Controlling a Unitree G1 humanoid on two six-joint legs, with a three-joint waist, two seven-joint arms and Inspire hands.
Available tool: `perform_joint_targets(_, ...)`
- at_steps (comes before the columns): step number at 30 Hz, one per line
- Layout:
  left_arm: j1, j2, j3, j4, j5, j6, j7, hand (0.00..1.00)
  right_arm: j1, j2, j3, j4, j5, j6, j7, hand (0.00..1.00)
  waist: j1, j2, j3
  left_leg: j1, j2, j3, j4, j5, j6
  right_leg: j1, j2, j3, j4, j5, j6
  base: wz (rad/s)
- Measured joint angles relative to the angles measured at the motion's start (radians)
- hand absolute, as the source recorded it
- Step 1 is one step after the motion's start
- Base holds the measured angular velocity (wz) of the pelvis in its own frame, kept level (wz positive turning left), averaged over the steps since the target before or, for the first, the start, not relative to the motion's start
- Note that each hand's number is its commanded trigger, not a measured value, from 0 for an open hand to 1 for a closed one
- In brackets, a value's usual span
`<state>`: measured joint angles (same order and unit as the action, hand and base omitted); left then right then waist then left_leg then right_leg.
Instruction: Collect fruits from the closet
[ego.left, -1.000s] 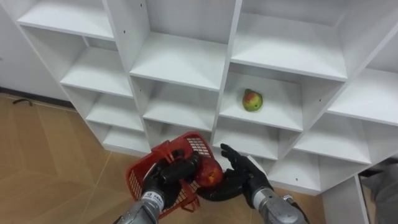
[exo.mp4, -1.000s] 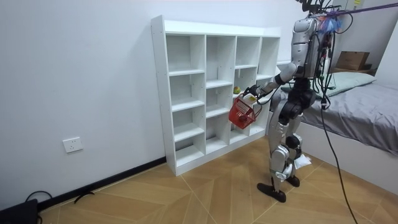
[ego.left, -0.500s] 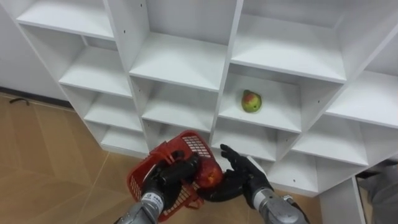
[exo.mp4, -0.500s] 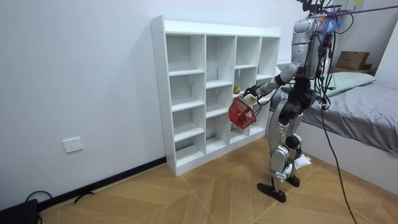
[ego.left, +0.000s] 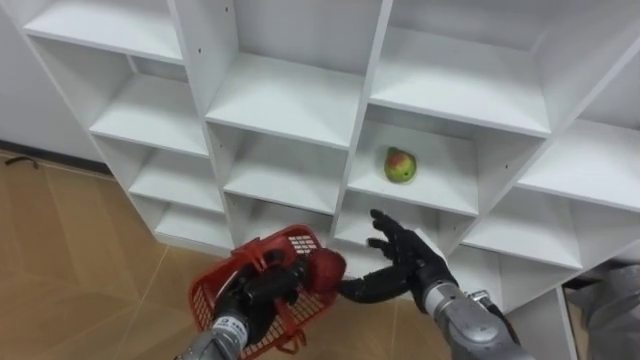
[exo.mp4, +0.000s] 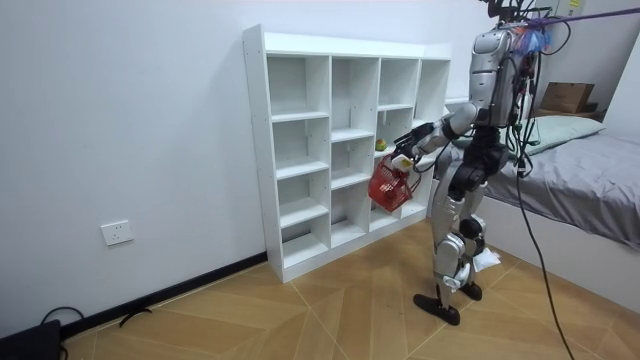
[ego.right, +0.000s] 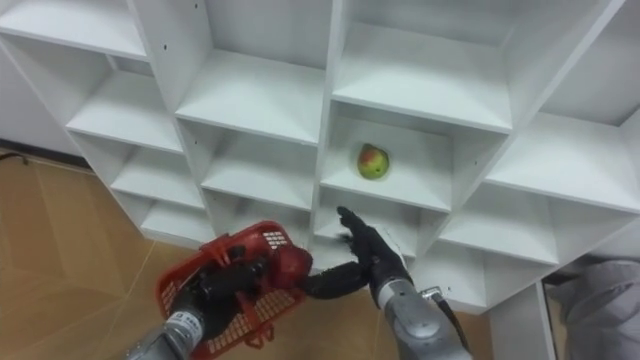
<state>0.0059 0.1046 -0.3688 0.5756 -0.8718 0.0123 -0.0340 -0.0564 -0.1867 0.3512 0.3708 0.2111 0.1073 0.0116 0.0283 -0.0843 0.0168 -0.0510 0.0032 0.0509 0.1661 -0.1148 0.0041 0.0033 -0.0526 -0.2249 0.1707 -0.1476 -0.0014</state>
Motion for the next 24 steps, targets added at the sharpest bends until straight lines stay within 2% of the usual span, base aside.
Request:
perform_joint_targets(5, 0.0, 0.001, -0.01, 0.001, 0.002, 0.02, -0.018, 1.0, -0.003, -0.001, 0.0, -0.013, 0.024, -0.01, 0.015, 0.0, 0.002, 0.0, 0.0002, 0.0, 0.0, 0.0, -0.001, 0.0, 0.0, 0.0, 0.001, 0.001, -0.001, 0.0, 0.0, 0.0)
perform_joint_targets(24, 0.0, 0.005, -0.008, 0.004, 0.002, 0.027, -0.022, 1.0, -0.003, 0.001, 0.0, -0.013, 0.025, -0.01, 0.021, 0.0, 0.003, 0.001, 0.0002, 0.0, 0.0, 0.0, -0.002, -0.001, 0.0, 0.0, 0.002, 0.004, -0.002, 0.0, 0.0, 0.0)
